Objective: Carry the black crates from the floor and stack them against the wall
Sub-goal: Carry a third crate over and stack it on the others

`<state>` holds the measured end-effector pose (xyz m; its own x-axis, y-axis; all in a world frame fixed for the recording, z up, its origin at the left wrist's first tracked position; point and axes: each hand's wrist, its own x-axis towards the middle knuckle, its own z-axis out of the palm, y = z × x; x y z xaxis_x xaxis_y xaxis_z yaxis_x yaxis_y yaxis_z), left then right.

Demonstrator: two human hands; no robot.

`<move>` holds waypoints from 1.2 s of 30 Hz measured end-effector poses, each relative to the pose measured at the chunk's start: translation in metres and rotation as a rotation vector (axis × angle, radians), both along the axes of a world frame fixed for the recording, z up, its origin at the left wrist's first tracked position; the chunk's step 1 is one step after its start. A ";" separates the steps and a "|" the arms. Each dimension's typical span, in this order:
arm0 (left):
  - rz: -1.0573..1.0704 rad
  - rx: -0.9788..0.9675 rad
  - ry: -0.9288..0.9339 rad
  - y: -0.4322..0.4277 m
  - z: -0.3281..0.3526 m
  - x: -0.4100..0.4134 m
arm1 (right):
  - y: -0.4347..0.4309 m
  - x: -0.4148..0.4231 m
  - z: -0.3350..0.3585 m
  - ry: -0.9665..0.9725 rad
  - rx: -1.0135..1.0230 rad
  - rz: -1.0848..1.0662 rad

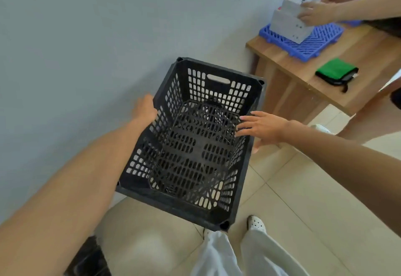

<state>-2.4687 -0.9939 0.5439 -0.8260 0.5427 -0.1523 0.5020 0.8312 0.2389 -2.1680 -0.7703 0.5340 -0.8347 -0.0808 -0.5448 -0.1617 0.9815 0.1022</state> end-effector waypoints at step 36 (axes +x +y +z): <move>-0.202 0.007 -0.456 -0.033 -0.035 0.261 | -0.020 -0.002 -0.036 0.324 -0.005 0.109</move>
